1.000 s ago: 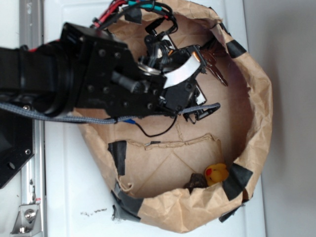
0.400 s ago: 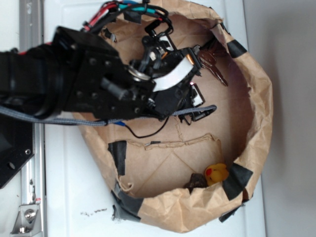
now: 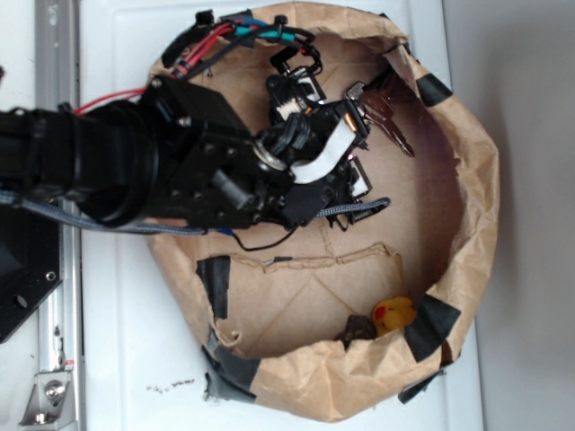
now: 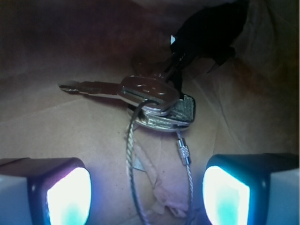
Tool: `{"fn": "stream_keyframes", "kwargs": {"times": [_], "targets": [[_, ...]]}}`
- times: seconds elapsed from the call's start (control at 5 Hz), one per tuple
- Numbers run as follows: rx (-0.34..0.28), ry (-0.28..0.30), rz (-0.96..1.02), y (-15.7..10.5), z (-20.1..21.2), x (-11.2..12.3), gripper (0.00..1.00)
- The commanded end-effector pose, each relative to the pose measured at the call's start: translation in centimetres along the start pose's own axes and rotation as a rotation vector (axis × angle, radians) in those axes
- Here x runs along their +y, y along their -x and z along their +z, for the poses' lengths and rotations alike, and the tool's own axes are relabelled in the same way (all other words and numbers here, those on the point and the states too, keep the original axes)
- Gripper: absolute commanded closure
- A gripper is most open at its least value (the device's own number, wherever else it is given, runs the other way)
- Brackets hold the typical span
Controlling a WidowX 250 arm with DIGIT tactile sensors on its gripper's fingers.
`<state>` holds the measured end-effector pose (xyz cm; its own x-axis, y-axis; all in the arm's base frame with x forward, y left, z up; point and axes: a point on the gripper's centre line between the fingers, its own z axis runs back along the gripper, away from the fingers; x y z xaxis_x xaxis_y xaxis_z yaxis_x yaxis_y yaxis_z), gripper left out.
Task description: Grab the silver keys.
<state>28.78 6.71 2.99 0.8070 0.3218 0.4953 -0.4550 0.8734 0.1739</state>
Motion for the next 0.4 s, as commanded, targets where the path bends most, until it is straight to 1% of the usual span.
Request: {"fn": "stream_keyframes", "kwargs": {"times": [0.0,0.2], "targets": [[-0.020,0.019,0.023,-0.92,0.35,-0.64,1.00],[-0.017,0.021,0.018,-0.88,0.56,-0.52,1.00]]}}
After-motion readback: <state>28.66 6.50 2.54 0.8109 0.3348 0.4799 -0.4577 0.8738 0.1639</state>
